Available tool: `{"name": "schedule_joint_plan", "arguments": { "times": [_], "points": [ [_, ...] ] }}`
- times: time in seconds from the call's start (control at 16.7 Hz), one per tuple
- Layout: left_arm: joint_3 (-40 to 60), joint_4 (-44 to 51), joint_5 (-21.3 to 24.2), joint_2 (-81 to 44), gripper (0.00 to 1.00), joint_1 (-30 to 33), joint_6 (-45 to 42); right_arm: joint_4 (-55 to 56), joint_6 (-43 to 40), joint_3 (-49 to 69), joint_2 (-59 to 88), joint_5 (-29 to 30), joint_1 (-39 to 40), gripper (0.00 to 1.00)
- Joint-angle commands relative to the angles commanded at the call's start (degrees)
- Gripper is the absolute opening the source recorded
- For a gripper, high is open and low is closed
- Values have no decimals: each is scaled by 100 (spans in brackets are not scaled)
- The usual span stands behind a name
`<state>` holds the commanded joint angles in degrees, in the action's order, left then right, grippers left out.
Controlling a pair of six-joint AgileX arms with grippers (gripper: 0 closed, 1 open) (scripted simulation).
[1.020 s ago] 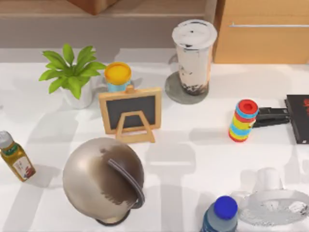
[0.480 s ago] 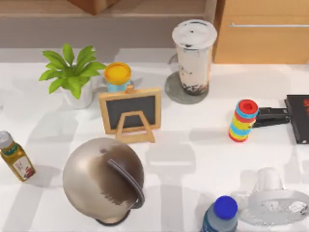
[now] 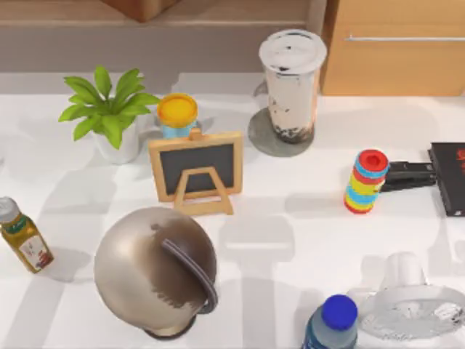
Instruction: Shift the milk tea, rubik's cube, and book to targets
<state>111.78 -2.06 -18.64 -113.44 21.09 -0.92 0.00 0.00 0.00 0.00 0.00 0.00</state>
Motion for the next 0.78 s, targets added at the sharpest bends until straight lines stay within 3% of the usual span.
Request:
{"name": "schedule_joint_plan", "arguments": {
  "times": [0.78],
  "points": [
    [-779, -227, -109, 544, 100, 77, -4, 0, 0, 0, 0, 0, 0, 100]
  ]
}}
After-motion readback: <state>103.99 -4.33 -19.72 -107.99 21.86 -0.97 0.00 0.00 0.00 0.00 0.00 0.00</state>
